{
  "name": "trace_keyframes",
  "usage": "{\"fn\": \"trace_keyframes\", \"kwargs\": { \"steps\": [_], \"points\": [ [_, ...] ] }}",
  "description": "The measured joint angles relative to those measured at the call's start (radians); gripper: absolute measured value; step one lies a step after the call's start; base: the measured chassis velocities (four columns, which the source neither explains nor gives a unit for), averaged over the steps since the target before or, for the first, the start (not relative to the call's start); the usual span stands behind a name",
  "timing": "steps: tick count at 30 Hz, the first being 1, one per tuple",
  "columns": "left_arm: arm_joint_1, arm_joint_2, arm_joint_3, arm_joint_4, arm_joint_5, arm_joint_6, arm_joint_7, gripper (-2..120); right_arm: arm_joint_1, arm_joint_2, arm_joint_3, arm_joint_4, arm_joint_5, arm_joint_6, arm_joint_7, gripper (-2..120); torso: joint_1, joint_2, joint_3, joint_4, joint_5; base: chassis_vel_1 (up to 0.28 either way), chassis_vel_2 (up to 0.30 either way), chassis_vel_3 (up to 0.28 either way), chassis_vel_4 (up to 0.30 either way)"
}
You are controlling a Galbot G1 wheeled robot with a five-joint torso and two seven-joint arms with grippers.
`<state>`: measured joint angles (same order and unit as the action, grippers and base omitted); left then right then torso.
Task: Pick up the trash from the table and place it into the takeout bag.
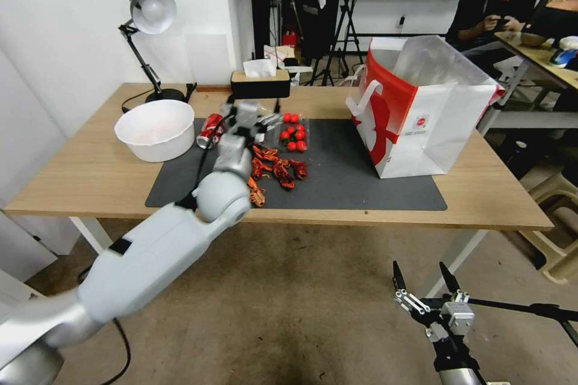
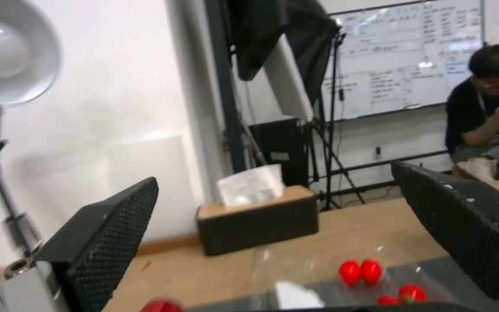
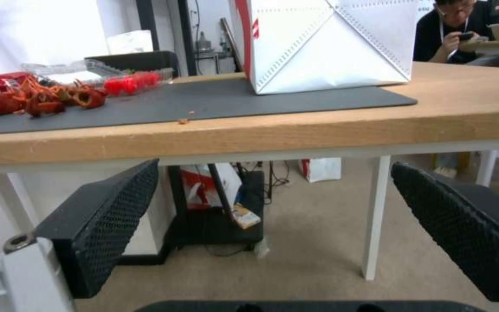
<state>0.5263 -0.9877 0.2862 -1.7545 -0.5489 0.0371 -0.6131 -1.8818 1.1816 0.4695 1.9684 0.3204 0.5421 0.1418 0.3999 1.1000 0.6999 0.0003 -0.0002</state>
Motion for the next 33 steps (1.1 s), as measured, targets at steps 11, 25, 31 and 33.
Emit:
{"fn": "trace_keyframes", "kwargs": {
  "steps": [11,25,31,33],
  "points": [
    [0.444,0.033,-0.313,-0.208,0.103,-0.045,0.087,100,-0.005,-0.010,-0.011,0.017,-0.004,-0.005,0.001,100,0.000,0.000,0.000,-0.0003,-0.0002,0.000,0.000,0.000,0.000],
    [0.885,-0.057,-0.552,-0.320,0.224,-0.194,0.198,100,-0.006,-0.017,-0.016,0.032,-0.009,-0.004,0.001,100,0.000,0.000,0.000,-0.0004,0.0003,0.000,0.000,0.000,0.000],
    [0.982,-0.104,-0.583,-0.327,0.247,-0.247,0.239,100,-0.013,-0.019,-0.016,0.046,-0.017,-0.004,0.001,100,0.000,0.000,0.000,-0.0003,0.0002,0.000,0.000,0.000,0.000],
    [0.995,-0.113,-0.587,-0.323,0.252,-0.252,0.246,100,-0.013,-0.020,-0.016,0.048,-0.018,-0.004,0.001,100,0.000,0.000,0.000,-0.0003,0.0003,0.000,0.000,0.000,0.000]
  ]
}}
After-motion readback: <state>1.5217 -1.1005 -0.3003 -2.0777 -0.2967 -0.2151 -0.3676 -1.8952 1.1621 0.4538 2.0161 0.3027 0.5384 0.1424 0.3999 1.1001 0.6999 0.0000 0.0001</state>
